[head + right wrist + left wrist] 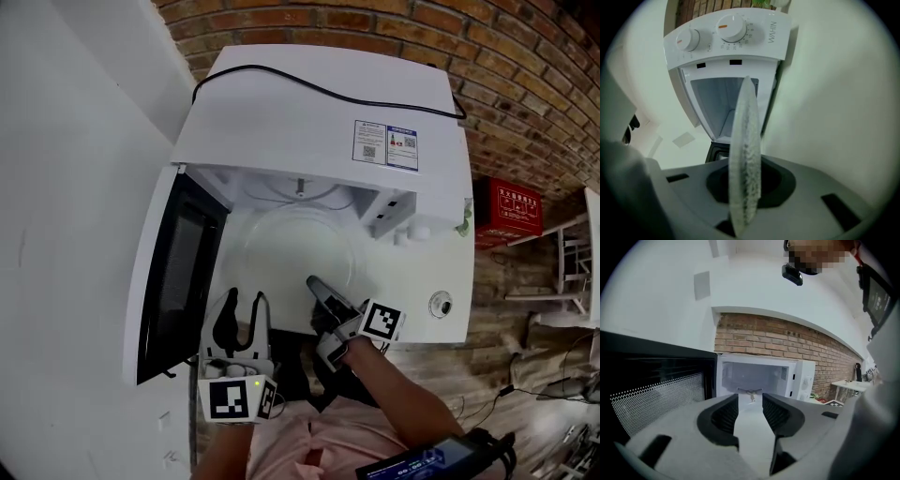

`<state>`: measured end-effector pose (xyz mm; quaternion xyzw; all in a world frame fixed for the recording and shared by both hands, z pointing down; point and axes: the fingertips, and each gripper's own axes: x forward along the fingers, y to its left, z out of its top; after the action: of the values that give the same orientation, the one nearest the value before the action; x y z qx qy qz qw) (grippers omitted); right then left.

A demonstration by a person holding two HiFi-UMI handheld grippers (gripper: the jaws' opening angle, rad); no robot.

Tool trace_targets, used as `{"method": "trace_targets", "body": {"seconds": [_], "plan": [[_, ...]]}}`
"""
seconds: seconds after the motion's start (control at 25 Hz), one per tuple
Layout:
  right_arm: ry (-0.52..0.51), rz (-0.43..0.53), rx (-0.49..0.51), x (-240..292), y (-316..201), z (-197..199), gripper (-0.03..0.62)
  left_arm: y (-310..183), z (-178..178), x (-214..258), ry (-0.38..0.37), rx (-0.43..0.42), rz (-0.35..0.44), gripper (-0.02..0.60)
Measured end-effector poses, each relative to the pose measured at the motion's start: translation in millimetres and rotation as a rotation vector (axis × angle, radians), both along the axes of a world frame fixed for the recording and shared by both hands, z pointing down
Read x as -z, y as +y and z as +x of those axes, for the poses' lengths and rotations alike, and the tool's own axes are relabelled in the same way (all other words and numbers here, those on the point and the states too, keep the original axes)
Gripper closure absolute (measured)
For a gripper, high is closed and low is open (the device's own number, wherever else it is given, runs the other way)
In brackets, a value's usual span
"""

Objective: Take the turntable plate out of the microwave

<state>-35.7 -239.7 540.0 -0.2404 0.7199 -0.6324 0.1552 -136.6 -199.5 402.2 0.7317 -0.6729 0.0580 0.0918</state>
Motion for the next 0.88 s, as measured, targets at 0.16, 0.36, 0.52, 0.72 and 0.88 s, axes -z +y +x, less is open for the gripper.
{"method": "trace_targets", "body": {"seconds": [0.16,0.36,0.52,0.72,0.88], "plan": [[0.0,0.006,0.009,-1.4,3.6,1.5,0.563,-2.0,-5.4,-8.9,-0.002,0.014,-0.01,0.416],[-0.003,0.017,0.026,-2.3,10.6,0.1,0.563,-5.3,-14.5,-17.1,-0.004,0.033,-0.019,0.416],[-0.009,-0.011,0.022,-7.3,14.8,0.5,0.563,-6.2,-16.2,-23.5,-0.008,0.032,-0.027,0.416],[0.023,-0.09,0.013,-17.9,19.7,2.6,0.563,-6.8,-16.9,-31.5,0.001,0.033,-0.04,0.416],[0.043,-0.171,0.002,-25.2,21.6,4.1,0.563,-10.9,-18.8,-34.6,0.021,0.037,-0.037,0.416]]}}
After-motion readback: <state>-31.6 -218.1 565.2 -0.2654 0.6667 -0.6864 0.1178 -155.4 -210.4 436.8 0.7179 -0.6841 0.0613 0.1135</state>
